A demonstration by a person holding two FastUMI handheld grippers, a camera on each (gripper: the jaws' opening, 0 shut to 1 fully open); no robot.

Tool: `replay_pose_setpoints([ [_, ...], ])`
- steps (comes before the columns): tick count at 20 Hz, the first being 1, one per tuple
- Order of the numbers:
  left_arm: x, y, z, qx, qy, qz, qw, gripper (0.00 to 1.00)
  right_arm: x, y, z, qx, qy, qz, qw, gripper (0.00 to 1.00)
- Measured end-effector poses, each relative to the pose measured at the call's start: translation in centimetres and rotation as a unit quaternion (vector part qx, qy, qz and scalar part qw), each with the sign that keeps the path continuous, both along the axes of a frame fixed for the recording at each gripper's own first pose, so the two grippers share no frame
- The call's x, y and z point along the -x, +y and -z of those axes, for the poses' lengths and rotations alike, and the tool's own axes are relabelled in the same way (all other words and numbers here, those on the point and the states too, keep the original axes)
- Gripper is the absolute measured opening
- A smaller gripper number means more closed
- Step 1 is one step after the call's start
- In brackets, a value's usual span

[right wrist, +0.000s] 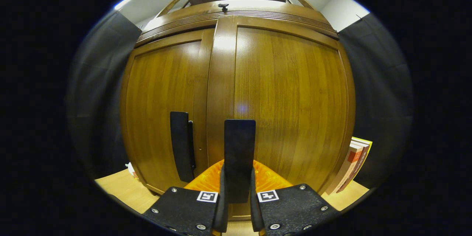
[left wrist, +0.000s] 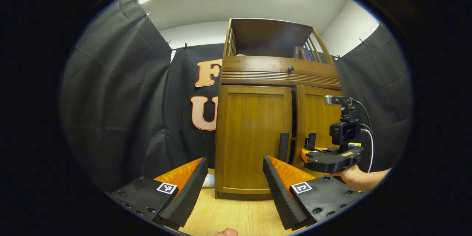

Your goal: Open the right door of the double-door shoe cabinet with the right hand, and open the left door with the left hand.

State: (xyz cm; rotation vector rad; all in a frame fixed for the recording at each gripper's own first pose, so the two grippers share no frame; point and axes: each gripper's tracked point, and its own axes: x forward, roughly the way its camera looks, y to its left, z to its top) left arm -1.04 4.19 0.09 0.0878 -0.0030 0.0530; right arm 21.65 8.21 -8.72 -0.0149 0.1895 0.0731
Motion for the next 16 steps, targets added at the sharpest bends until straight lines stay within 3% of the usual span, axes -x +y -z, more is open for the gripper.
replay_pose_setpoints([
  [3,0.4,-0.7,-0.3,-0.008,-0.007,0.002,1.0,0.93,2.2,-0.8,-0.5,-0.007,0.008,-0.005,1.0,0.24],
  [4,0.4,-1.1,-0.4,-0.009,-0.009,0.003,1.0,0.96,3.0,-1.2,-0.6,-0.01,0.01,-0.004,1.0,0.24],
  [6,0.5,-2.2,-0.6,-0.005,-0.011,0.011,1.0,0.92,4.9,-2.0,-0.7,-0.017,0.011,-0.003,1.0,0.24],
  [7,0.6,-2.8,-0.3,-0.002,-0.008,0.016,1.0,0.96,5.9,-2.6,-1.0,-0.018,0.011,-0.002,1.0,0.24],
  [8,0.8,-3.3,-0.1,0.002,-0.005,0.021,1.0,0.93,7.0,-3.2,-1.3,-0.019,0.012,-0.001,1.0,0.24],
  [14,0.8,-5.7,0.6,0.013,0.002,0.039,0.999,0.96,11.3,-7.1,-2.4,-0.027,0.018,0.01,0.999,0.24],
  [16,0.7,-6.1,0.9,0.016,0.007,0.04,0.999,0.93,12.5,-8.5,-2.6,-0.029,0.019,0.019,0.999,0.23],
])
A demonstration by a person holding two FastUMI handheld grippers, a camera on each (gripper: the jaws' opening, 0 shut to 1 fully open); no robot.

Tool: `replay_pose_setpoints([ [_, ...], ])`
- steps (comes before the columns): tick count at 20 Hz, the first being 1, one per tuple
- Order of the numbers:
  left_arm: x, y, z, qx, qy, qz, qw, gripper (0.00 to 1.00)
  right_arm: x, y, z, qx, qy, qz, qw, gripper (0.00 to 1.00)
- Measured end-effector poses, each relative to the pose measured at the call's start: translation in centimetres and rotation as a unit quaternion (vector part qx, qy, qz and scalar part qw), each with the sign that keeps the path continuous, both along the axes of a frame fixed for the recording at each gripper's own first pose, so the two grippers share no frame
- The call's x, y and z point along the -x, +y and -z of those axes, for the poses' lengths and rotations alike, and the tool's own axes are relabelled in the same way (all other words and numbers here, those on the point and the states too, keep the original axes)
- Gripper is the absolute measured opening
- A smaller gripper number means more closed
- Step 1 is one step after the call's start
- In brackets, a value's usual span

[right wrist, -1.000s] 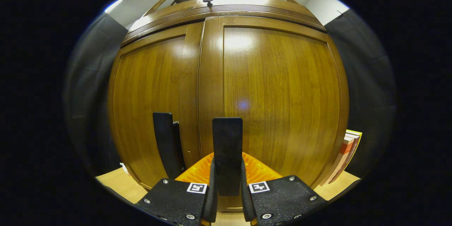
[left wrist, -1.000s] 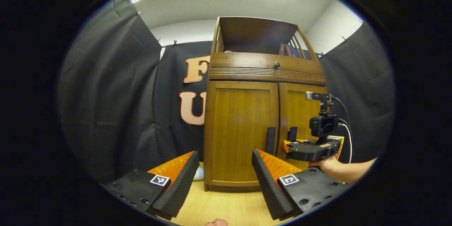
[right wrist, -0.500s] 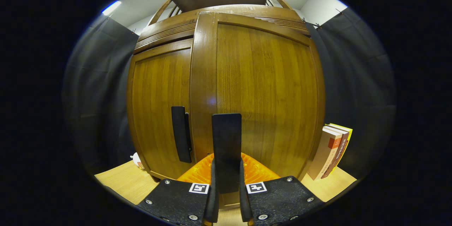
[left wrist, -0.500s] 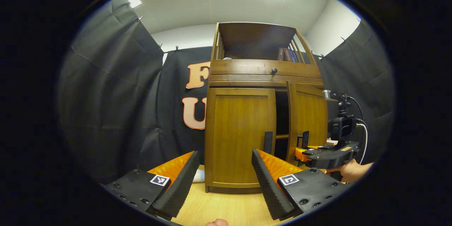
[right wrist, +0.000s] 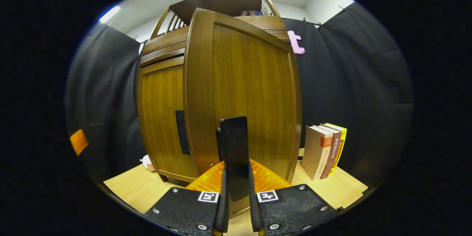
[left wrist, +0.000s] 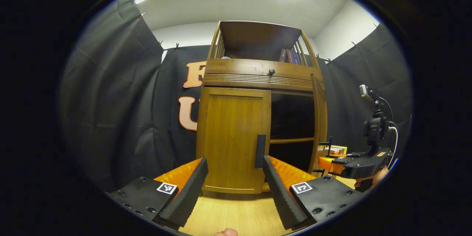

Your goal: Open the right door of the double-door shoe cabinet with the right hand, and open the left door with the left hand.

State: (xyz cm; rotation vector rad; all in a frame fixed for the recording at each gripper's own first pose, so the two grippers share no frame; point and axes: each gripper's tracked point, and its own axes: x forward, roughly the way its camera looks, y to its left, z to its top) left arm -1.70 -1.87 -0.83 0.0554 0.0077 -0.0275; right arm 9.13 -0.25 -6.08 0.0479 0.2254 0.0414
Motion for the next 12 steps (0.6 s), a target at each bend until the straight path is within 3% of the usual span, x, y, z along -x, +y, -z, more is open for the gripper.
replay_pose_setpoints([
  [3,0.1,-0.6,0.8,0.004,0.009,0.0,1.0,0.92,1.5,-2.1,-0.4,0.004,-0.005,0.017,1.0,0.27],
  [4,0.0,-0.9,1.2,0.001,0.014,0.001,1.0,0.96,1.9,-3.0,-0.4,0.006,-0.004,0.023,1.0,0.27],
  [7,0.1,-1.7,1.7,-0.006,0.018,0.003,1.0,0.92,3.7,-5.8,-0.4,0.016,-0.002,0.041,0.999,0.19],
  [8,0.1,-2.1,1.9,-0.008,0.02,0.005,1.0,0.93,3.9,-6.9,-0.4,0.015,0.0,0.046,0.999,0.11],
  [12,0.0,-4.3,2.6,-0.003,0.029,0.016,0.999,0.93,5.1,-10.1,-1.2,0.01,0.001,0.059,0.998,0.09],
])
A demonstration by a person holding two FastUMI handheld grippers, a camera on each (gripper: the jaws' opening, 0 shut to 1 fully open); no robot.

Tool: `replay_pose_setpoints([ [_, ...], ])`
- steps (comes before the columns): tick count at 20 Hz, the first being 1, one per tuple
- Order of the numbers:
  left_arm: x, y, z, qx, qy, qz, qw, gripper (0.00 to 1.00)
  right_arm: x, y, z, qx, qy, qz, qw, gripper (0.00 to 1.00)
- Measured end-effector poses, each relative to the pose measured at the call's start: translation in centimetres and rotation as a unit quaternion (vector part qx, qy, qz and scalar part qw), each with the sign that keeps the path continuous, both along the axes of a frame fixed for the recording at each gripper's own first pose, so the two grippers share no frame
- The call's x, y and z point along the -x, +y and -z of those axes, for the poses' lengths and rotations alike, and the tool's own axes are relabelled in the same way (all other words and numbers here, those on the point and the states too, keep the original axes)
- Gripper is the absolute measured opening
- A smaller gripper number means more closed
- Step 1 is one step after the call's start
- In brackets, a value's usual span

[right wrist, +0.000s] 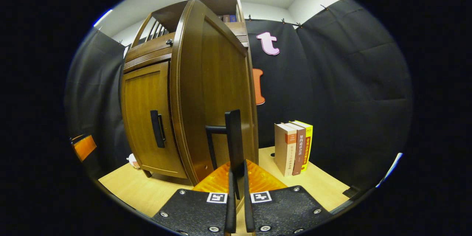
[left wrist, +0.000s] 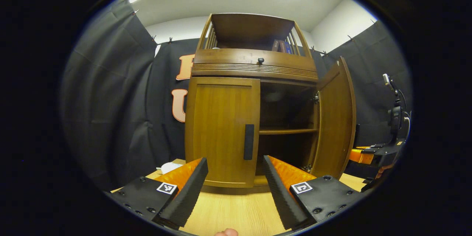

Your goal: Open the right door of the double-door shoe cabinet with the right hand, and open the left door with the left hand.

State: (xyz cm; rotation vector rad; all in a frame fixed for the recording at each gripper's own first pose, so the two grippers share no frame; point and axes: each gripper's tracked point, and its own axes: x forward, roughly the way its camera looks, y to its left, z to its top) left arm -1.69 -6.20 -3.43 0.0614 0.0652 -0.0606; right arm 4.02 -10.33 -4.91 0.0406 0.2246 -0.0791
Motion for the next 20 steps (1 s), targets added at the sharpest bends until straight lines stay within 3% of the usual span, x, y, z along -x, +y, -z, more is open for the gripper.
replay_pose_setpoints([
  [1,0.0,-0.6,0.1,0.003,0.001,0.003,1.0,0.93,0.1,-1.0,-0.1,0.004,-0.001,0.002,1.0,0.12],
  [2,0.0,-1.3,0.2,0.008,0.002,0.007,1.0,0.93,0.2,-2.0,0.0,0.009,0.001,0.004,1.0,0.06],
  [4,0.0,-2.4,0.5,0.013,0.001,0.009,1.0,0.93,0.6,-4.5,-0.1,0.019,0.006,0.01,1.0,0.04],
  [5,0.1,-2.7,0.7,0.012,-0.002,0.002,1.0,0.97,0.8,-5.4,-0.4,0.011,0.005,0.003,1.0,0.02],
  [6,0.0,-2.7,0.8,0.012,-0.003,-0.008,1.0,0.93,0.7,-5.9,-0.3,-0.002,0.01,-0.006,1.0,0.01],
  [8,0.0,-3.0,1.0,0.01,-0.002,-0.03,1.0,0.97,0.6,-6.8,-0.5,-0.011,0.004,-0.024,1.0,0.05],
  [9,0.1,-3.1,0.9,0.006,-0.001,-0.037,0.999,0.93,0.6,-7.3,-0.6,-0.013,0.001,-0.032,0.999,0.0],
  [10,0.0,-3.1,1.0,-0.001,0.001,-0.043,0.999,0.93,0.5,-7.6,-0.5,-0.014,-0.001,-0.041,0.999,0.05],
  [12,0.3,-2.9,1.1,-0.014,0.004,-0.051,0.999,0.92,0.4,-8.6,-0.3,-0.015,-0.006,-0.06,0.998,0.0],
  [13,0.2,-3.1,1.1,-0.014,0.005,-0.05,0.999,0.92,0.3,-9.3,-0.3,-0.014,-0.01,-0.07,0.997,0.05],
  [14,0.1,-3.2,1.0,-0.012,0.003,-0.046,0.999,0.93,0.3,-10.0,-0.4,-0.018,-0.011,-0.08,0.997,0.0],
  [16,0.2,-3.4,1.0,-0.016,0.009,-0.037,0.999,0.93,0.4,-10.9,-0.2,-0.033,-0.011,-0.097,0.995,0.0],
  [18,-0.2,-3.4,0.8,-0.021,0.0,-0.031,0.999,0.93,0.3,-11.1,-0.2,-0.025,-0.008,-0.105,0.994,0.04],
  [19,-0.6,-3.5,0.9,-0.024,0.003,-0.032,0.999,1.0,0.5,-10.9,0.0,-0.029,-0.003,-0.104,0.994,0.05],
  [20,-0.9,-3.7,1.2,-0.025,0.01,-0.03,0.999,0.97,1.1,-11.0,0.4,-0.033,0.005,-0.098,0.995,0.1],
])
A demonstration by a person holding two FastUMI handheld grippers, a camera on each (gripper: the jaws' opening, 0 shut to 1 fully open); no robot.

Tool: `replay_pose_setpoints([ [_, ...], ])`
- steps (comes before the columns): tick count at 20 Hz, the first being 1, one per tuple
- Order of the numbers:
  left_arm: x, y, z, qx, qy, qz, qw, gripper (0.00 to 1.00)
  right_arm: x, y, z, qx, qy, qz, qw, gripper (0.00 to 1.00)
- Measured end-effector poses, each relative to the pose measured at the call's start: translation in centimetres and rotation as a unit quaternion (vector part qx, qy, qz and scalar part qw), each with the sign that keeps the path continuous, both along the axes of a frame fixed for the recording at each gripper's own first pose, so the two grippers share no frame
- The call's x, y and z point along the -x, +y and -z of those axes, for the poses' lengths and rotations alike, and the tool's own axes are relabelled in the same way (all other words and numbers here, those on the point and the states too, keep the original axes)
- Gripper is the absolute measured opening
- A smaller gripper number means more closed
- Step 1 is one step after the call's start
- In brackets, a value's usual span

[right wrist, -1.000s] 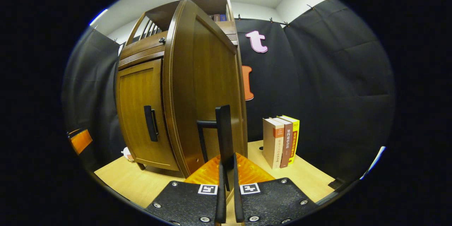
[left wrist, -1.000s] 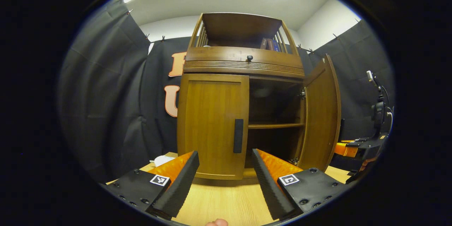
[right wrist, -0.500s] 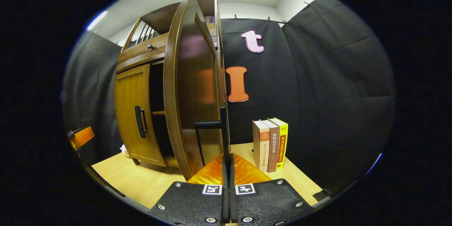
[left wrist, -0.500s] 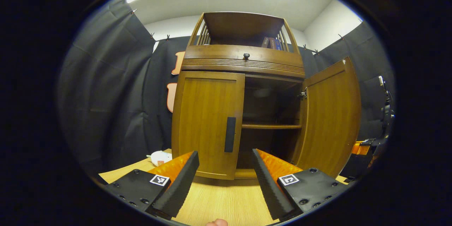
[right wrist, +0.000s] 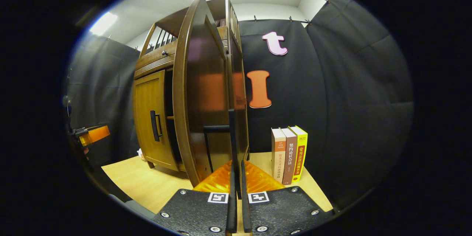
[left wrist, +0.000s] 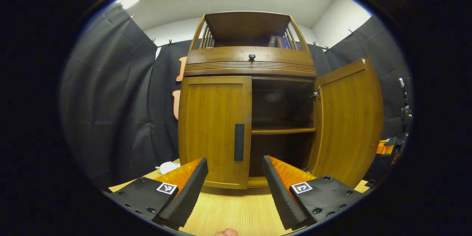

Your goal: Open the right door of the double-door shoe cabinet with the right hand, and open the left door with the left hand.

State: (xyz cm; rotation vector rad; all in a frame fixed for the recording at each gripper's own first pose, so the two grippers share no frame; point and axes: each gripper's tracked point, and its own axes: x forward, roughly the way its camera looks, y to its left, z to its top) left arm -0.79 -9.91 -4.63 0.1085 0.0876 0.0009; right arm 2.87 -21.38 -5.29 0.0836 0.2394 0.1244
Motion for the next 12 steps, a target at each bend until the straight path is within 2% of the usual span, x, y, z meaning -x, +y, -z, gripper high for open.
replay_pose_setpoints([
  [1,-0.4,-0.2,0.1,0.0,0.001,0.002,1.0,0.97,0.8,-0.1,0.0,-0.005,0.002,0.007,1.0,0.05],
  [2,-0.7,-0.3,0.0,0.002,-0.001,0.002,1.0,0.97,1.6,-0.2,-0.3,-0.011,-0.001,0.016,1.0,0.1],
  [3,-1.0,-0.3,0.1,0.003,-0.001,0.001,1.0,0.93,2.5,-0.4,-0.6,-0.014,-0.004,0.028,1.0,0.05],
  [6,-2.0,-1.2,1.1,0.026,0.011,0.014,1.0,0.93,5.6,-0.6,-1.6,-0.004,-0.016,0.058,0.998,0.05],
  [8,-2.8,-1.6,1.7,0.029,0.021,0.023,0.999,0.93,7.4,0.2,-1.7,-0.001,-0.014,0.061,0.998,0.04],
  [9,-3.4,-1.5,1.5,0.025,0.02,0.023,0.999,0.93,8.0,0.7,-1.6,-0.006,-0.011,0.06,0.998,0.14],
  [10,-4.1,-1.2,1.5,0.024,0.018,0.021,0.999,0.93,8.4,1.1,-1.4,-0.005,-0.007,0.062,0.998,0.13],
  [12,-5.7,-1.2,1.6,0.025,0.015,0.023,0.999,0.93,8.6,1.7,-1.5,0.011,-0.01,0.059,0.998,0.37],
])
